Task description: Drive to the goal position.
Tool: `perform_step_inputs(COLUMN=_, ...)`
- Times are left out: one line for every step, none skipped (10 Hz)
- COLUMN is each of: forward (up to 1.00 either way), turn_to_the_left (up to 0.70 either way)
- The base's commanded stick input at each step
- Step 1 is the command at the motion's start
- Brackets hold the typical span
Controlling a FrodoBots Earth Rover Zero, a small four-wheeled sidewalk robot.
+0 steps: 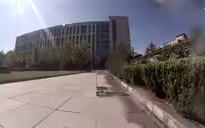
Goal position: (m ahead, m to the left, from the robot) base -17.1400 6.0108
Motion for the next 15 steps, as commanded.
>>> perform_step_inputs(forward=0.04, turn_to_the_left=0.04)
perform_step_inputs(forward=0.04, turn_to_the_left=0.07)
perform_step_inputs(forward=0.04, turn_to_the_left=0.68)
perform_step_inputs(forward=0.04, turn_to_the_left=0.7)
perform_step_inputs(forward=0.04, turn_to_the_left=0.7)
perform_step_inputs(forward=0.04, turn_to_the_left=0.7)
perform_step_inputs(forward=0.04, turn_to_the_left=0.7)
perform_step_inputs(forward=0.04, turn_to_the_left=0.7)
perform_step_inputs(forward=0.04, turn_to_the_left=0.7)
perform_step_inputs(forward=0.04, turn_to_the_left=0.7)
perform_step_inputs(forward=0.04, turn_to_the_left=0.7)
perform_step_inputs(forward=0.04, turn_to_the_left=0.64)
perform_step_inputs(forward=0.06, turn_to_the_left=0.15)
perform_step_inputs(forward=0.05, turn_to_the_left=0.1)
perform_step_inputs(forward=0.05, turn_to_the_left=0.11)
